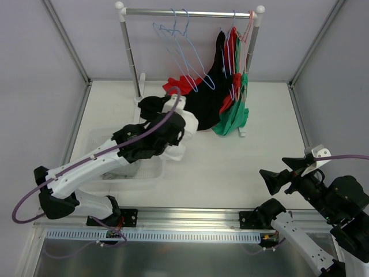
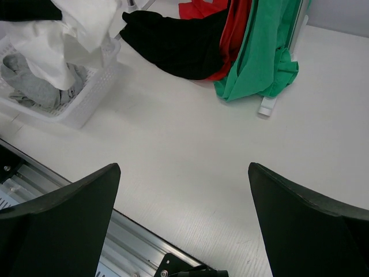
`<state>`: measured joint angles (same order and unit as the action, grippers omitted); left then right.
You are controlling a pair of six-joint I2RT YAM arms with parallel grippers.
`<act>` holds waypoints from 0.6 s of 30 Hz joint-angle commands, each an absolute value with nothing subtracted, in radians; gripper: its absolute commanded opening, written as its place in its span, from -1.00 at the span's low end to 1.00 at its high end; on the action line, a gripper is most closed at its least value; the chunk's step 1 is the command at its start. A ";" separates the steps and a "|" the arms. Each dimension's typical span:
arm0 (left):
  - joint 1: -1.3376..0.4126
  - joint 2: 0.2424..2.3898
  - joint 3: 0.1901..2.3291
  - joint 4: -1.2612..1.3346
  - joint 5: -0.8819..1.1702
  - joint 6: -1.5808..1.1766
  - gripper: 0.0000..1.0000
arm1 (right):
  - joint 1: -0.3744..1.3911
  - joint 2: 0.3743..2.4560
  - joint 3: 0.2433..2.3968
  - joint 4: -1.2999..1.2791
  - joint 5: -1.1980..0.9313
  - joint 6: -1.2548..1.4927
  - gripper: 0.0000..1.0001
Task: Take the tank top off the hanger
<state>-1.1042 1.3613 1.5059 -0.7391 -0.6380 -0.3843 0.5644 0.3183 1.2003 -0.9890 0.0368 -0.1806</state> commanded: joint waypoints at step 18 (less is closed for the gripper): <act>-0.692 1.212 1.040 -0.667 -0.549 -0.591 -1.00 | 0.561 0.388 1.157 -0.834 -0.061 -0.167 0.99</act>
